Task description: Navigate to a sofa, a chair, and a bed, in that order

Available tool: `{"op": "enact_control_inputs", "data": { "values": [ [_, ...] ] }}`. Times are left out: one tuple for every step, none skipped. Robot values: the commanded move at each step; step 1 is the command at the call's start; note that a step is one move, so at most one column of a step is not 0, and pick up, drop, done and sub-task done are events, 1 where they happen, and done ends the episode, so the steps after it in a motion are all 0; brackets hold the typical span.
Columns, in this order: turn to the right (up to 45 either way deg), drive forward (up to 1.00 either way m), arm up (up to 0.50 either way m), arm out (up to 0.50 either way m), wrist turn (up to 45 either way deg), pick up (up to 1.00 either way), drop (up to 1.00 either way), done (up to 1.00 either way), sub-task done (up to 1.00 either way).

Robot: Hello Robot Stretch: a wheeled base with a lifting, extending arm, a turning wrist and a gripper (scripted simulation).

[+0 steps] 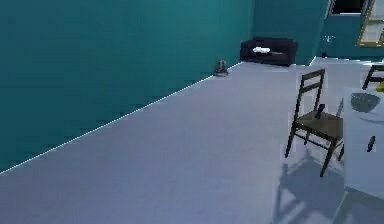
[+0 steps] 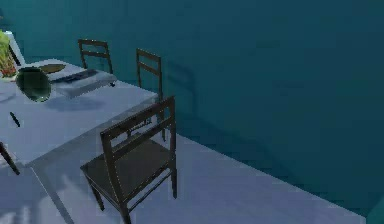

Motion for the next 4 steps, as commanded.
{"op": "enact_control_inputs", "data": {
  "values": [
    [6.0, 0.0, 0.0, 0.0, 0.0, 0.0, 0.0, 0.0, 0.0],
    [0.0, 1.0, 0.0, 0.0, 0.0, 0.0, 0.0, 0.0, 0.0],
    [3.0, 0.0, 0.0, 0.0, 0.0, 0.0, 0.0, 0.0, 0.0],
    [0.0, 1.0, 0.0, 0.0, 0.0, 0.0, 0.0, 0.0, 0.0]
  ]
}}
